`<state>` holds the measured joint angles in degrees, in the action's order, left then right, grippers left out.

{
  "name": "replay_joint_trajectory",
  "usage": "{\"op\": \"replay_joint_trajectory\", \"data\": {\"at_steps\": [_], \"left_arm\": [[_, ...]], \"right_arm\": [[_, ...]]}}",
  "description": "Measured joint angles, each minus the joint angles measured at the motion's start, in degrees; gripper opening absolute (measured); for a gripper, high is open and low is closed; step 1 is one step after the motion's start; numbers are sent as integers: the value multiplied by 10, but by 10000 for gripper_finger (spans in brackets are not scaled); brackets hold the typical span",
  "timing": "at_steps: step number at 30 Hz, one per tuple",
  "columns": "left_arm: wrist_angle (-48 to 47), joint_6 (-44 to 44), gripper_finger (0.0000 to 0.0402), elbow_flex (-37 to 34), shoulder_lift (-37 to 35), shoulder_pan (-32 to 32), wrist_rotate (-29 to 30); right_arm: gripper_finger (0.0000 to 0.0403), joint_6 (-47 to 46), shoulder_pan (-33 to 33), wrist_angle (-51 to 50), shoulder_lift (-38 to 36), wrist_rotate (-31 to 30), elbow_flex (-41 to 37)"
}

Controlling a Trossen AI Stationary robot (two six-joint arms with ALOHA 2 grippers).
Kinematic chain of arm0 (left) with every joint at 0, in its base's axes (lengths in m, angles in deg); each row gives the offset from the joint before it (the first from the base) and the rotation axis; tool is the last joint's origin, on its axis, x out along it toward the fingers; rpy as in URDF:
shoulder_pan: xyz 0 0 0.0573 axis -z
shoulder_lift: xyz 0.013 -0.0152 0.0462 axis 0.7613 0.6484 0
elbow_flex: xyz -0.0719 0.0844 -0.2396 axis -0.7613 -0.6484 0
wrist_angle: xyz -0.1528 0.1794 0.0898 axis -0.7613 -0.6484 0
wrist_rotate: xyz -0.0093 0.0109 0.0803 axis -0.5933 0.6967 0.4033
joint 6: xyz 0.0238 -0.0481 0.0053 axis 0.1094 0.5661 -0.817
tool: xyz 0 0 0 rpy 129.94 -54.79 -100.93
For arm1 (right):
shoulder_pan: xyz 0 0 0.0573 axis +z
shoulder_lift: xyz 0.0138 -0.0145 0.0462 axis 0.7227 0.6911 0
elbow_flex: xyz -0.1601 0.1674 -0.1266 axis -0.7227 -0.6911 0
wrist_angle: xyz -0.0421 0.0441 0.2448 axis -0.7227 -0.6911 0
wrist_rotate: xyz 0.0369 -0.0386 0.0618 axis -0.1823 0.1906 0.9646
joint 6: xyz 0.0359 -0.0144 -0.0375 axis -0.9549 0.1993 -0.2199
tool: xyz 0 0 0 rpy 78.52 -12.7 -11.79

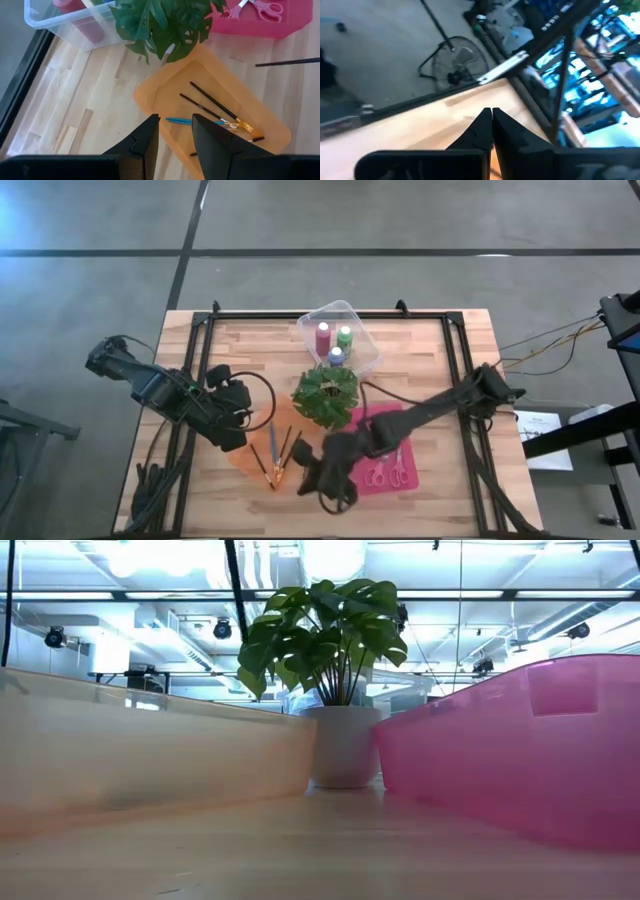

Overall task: Pick & Place Paint Supplies
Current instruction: Put the black brow brush into the orange bin

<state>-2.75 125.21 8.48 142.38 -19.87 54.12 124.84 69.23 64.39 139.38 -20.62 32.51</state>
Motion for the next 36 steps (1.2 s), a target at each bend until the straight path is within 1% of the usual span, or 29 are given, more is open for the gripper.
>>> {"op": "replay_joint_trajectory", "data": {"at_steps": [8,14,18,21,24,27,30,34,36], "left_arm": [[-6,0,123,0,0,0,-5],[-23,0,123,0,-3,0,-6],[-24,-3,123,0,-3,-1,-3],[-24,-3,123,0,-3,-1,-3],[-24,-3,123,0,-3,-1,-3],[-23,-3,123,0,-3,-1,-2],[-23,-3,123,0,-3,-1,-2],[-23,-3,123,0,-3,-1,-2],[-21,-3,123,0,-3,-1,-2]], "right_arm": [[8,22,-60,4,67,20,83],[8,73,-77,-26,117,19,91],[8,91,-81,-24,145,-11,88],[8,93,-82,-20,167,-18,87],[8,71,-81,-11,181,-53,87],[8,51,-82,-20,187,-54,87],[8,43,-82,-33,187,-32,87],[8,-6,-85,-34,179,38,87],[8,-33,-89,-33,175,60,87]]}}
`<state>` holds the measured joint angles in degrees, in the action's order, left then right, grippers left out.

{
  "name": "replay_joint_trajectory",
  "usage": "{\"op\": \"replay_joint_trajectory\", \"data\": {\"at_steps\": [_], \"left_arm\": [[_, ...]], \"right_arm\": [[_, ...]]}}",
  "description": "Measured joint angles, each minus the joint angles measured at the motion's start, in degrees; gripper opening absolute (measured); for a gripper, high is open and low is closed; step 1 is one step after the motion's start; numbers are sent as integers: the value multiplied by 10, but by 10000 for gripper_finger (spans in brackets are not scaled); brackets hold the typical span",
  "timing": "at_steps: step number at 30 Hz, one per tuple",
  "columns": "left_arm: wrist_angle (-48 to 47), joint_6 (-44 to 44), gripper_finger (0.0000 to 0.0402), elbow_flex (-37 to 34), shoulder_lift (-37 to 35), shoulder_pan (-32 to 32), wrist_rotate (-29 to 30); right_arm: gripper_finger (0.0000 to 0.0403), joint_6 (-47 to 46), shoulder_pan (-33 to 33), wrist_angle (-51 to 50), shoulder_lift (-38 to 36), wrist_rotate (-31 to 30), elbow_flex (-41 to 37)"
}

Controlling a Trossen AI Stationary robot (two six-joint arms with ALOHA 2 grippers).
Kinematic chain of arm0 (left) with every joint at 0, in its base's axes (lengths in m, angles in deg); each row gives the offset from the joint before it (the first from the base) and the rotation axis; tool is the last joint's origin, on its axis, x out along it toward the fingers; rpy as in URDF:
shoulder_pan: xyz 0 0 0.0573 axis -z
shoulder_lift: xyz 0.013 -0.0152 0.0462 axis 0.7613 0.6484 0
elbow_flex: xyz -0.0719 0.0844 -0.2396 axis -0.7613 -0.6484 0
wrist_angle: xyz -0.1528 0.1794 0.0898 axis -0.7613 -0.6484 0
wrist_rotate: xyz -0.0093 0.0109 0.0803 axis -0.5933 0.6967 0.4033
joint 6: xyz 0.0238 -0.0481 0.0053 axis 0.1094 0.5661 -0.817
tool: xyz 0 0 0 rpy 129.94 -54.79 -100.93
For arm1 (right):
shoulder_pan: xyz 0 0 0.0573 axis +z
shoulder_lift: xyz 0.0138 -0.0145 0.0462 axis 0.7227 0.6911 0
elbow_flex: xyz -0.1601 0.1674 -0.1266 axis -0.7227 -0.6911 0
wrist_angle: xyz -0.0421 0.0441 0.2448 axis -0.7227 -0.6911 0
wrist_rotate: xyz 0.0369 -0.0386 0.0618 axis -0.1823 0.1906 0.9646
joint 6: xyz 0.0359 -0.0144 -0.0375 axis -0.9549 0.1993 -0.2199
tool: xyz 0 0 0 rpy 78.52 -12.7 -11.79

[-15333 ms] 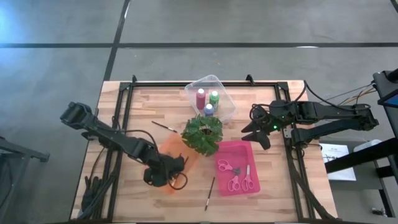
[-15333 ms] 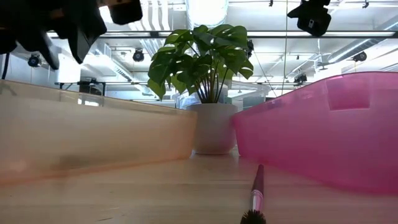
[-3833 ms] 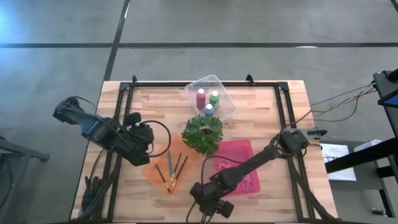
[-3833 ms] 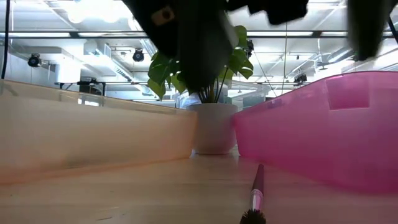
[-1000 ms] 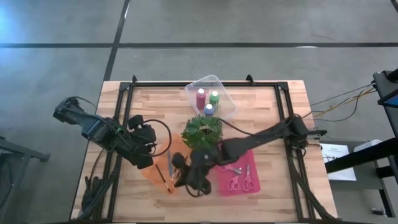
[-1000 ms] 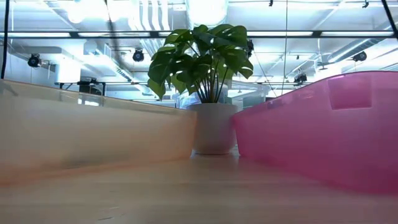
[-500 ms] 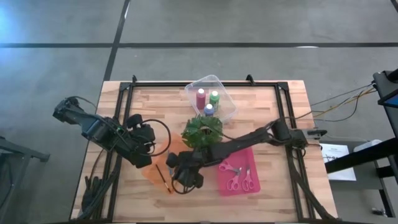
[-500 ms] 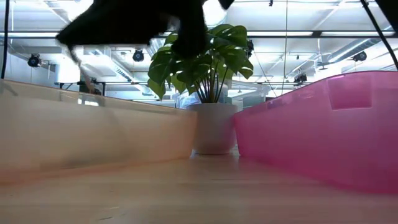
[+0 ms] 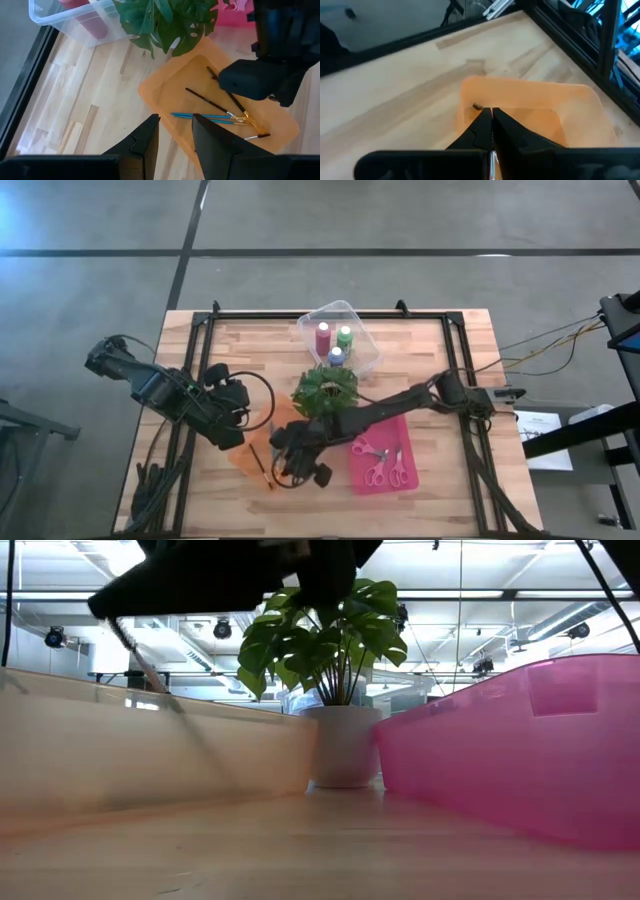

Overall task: Pick & Place Paint Supplies
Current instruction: Put the black brow brush into the orange bin, then return to Home Position

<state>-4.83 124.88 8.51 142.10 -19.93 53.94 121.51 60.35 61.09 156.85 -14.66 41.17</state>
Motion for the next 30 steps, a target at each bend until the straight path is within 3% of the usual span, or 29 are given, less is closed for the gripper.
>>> {"op": "replay_joint_trajectory", "data": {"at_steps": [10,22,30], "left_arm": [[6,4,123,0,0,0,-1],[8,4,123,0,0,0,-2],[-3,0,118,0,-13,0,-2]], "right_arm": [[17,-51,-6,22,-2,39,0],[195,-75,-8,20,-10,25,0],[221,-107,-8,11,-84,25,0]]}}
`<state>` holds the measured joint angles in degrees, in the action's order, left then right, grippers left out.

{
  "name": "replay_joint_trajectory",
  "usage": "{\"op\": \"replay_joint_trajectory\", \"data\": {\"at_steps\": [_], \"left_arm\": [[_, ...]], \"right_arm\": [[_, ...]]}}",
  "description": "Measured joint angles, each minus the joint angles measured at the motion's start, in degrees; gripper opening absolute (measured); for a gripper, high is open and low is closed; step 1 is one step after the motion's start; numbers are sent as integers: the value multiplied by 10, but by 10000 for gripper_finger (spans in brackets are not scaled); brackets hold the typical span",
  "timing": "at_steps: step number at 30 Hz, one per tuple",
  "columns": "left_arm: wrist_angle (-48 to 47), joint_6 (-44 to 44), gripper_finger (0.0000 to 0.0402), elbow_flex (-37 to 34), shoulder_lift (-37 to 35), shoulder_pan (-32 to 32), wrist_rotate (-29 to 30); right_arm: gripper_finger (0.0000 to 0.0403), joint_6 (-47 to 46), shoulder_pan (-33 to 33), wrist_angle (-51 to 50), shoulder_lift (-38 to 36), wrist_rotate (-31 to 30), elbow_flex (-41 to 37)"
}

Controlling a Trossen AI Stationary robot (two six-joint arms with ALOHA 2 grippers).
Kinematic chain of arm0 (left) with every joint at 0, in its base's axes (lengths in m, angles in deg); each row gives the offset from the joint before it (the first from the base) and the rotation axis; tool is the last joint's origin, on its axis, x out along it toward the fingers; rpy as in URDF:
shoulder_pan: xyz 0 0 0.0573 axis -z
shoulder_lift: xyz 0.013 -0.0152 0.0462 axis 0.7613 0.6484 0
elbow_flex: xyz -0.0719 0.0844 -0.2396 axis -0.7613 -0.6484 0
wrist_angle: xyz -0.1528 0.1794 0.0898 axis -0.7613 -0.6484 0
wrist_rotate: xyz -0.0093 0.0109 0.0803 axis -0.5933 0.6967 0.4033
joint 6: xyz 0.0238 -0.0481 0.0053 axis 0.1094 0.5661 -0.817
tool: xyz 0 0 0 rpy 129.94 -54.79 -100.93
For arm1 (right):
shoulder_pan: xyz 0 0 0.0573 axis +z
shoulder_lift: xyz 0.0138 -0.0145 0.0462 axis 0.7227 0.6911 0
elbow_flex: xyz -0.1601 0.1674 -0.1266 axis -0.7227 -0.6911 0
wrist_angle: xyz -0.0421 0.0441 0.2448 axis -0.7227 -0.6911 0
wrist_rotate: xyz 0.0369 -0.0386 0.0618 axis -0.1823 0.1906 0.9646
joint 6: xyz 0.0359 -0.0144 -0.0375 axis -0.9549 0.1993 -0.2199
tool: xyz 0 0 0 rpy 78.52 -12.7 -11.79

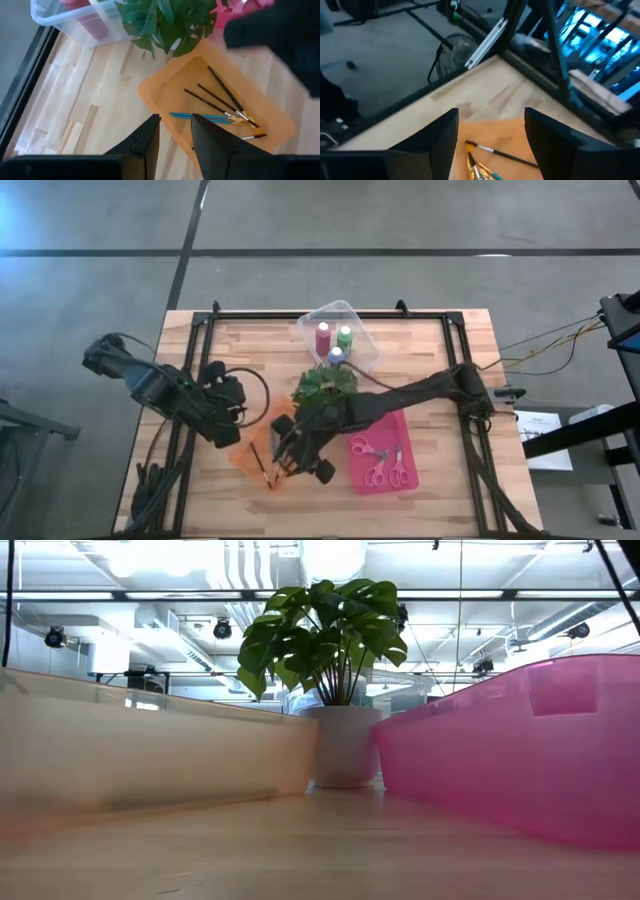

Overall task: Pick & Place Paint Supplies
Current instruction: Return to Home Position

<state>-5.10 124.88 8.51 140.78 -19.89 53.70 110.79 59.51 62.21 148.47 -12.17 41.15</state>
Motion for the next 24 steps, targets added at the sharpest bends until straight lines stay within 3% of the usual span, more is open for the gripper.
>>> {"op": "replay_joint_trajectory", "data": {"at_steps": [8,13,16,19,22,24], "left_arm": [[-2,-1,61,-8,-77,5,0],[75,-17,15,-113,-172,7,1],[225,-78,6,-232,-237,5,5],[457,-193,7,-368,-292,0,2],[682,-255,7,-486,-325,-34,-5],[782,-277,7,-541,-334,-70,-27]], "right_arm": [[218,-11,-19,-90,-111,-24,-20],[166,-48,-62,-187,-182,-31,-74],[105,-92,-81,-202,-247,-11,-136],[35,-127,-84,-183,-318,-2,-207],[16,-187,-83,-125,-390,-4,-280],[10,-232,-83,-86,-437,-15,-327]]}}
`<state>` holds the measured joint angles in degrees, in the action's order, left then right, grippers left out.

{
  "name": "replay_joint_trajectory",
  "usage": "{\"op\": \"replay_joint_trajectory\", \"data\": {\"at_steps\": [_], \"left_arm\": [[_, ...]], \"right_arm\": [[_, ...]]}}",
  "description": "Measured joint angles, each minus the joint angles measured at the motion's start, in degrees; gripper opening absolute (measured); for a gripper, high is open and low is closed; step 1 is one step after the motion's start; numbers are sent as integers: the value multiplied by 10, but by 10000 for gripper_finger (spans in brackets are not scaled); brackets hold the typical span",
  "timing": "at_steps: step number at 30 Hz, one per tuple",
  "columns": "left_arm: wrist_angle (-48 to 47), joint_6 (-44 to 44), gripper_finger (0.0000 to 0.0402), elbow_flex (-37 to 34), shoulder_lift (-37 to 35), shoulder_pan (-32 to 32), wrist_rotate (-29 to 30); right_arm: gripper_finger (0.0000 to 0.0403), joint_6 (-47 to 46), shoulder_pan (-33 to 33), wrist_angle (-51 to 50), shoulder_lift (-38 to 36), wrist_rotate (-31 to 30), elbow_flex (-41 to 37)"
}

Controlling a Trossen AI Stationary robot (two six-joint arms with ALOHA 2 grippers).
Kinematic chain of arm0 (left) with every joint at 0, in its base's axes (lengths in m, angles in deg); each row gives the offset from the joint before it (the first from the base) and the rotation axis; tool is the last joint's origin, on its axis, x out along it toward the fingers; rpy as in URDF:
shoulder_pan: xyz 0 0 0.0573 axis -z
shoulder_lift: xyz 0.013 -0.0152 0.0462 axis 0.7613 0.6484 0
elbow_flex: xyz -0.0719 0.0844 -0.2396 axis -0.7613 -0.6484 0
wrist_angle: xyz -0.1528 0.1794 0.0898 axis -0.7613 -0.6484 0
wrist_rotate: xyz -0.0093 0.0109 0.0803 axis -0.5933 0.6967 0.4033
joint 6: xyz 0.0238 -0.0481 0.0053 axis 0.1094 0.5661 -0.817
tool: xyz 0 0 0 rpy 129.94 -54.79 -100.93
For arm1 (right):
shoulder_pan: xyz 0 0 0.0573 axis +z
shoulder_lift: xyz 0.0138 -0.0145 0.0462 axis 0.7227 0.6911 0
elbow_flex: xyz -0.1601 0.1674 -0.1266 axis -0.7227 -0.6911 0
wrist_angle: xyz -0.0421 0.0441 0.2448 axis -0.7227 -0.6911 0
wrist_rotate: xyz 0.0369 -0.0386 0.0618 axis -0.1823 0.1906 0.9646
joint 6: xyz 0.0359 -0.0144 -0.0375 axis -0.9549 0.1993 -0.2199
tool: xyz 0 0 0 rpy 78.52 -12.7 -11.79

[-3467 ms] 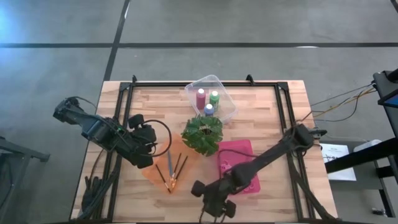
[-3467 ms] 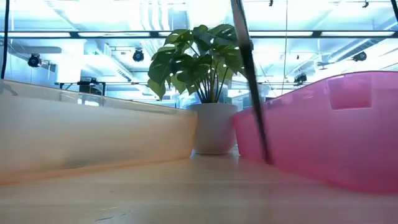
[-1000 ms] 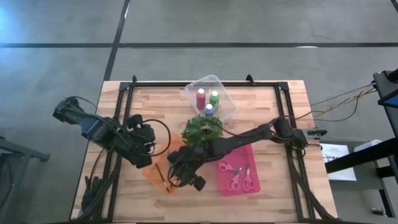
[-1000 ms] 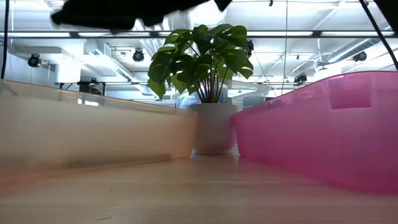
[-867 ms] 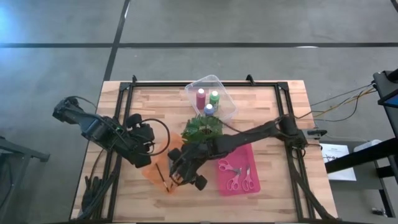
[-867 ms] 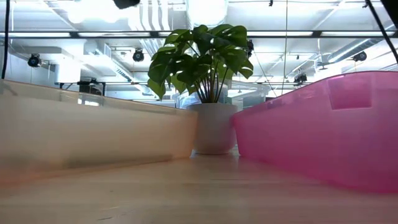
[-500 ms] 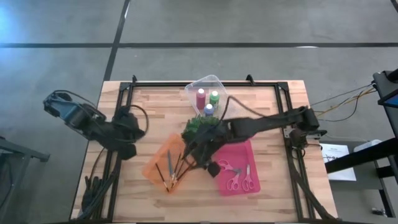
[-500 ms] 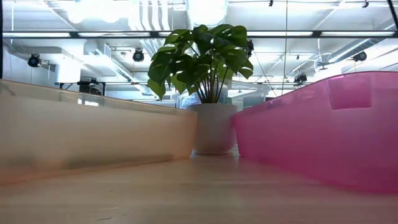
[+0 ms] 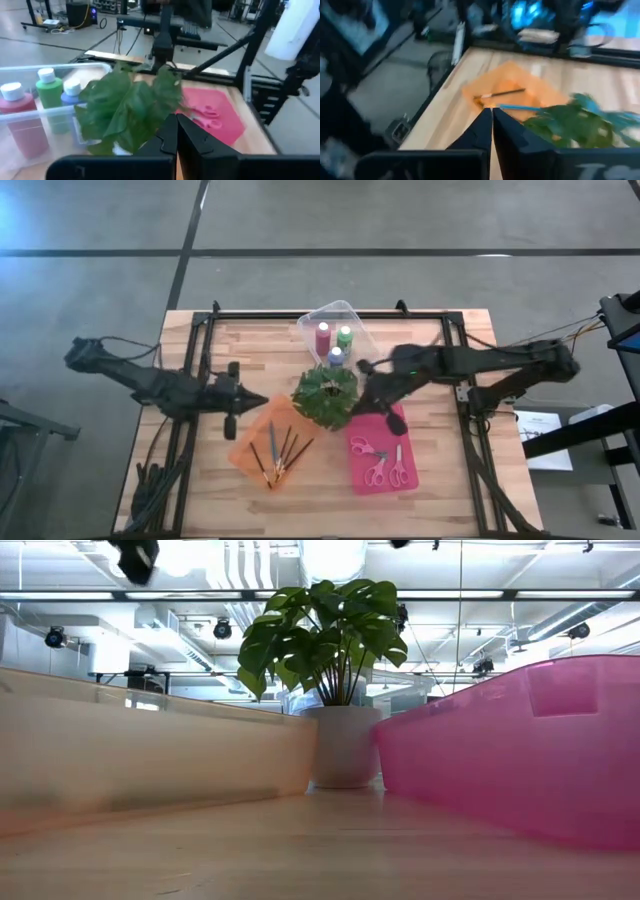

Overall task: Pick & Place Paint Supplies
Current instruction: Return to Home Position

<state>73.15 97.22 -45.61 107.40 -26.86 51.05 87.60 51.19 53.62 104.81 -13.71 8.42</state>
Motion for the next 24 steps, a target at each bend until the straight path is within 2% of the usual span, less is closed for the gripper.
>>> {"op": "replay_joint_trajectory", "data": {"at_steps": [3,10,16,24], "left_arm": [[37,-27,7,-40,-2,-56,-61],[25,-71,7,-49,-37,-183,-223],[-28,-99,7,-93,-110,-202,-240],[-24,-97,7,-203,-236,-202,-219]], "right_arm": [[8,-54,0,39,-68,-43,-67],[8,-174,-1,101,-195,-140,-180],[8,-220,11,126,-246,-208,-216],[8,-231,12,145,-258,-229,-221]]}}
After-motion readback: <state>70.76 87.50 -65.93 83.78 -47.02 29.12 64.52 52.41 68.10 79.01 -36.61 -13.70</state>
